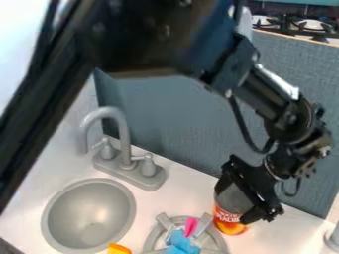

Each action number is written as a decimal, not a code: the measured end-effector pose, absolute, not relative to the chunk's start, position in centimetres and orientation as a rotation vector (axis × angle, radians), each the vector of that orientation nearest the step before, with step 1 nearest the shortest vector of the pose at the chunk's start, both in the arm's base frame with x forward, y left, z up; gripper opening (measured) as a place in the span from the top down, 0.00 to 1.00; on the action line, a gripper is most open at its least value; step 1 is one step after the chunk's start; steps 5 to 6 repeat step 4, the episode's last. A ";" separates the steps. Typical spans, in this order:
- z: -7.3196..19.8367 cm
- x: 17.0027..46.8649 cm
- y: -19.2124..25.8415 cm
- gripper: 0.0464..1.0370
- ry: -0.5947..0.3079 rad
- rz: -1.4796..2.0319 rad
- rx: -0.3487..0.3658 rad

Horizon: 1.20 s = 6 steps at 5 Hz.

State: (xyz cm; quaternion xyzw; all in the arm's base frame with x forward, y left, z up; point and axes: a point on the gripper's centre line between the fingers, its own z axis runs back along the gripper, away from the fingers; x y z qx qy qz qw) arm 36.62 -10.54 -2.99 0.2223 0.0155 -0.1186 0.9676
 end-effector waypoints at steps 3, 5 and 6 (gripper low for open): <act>-0.8 26.9 -12.1 0.03 0.123 -0.163 0.183; -0.4 23.6 -10.9 0.03 0.171 -0.080 0.208; -0.4 23.6 -10.9 0.03 0.171 -0.080 0.208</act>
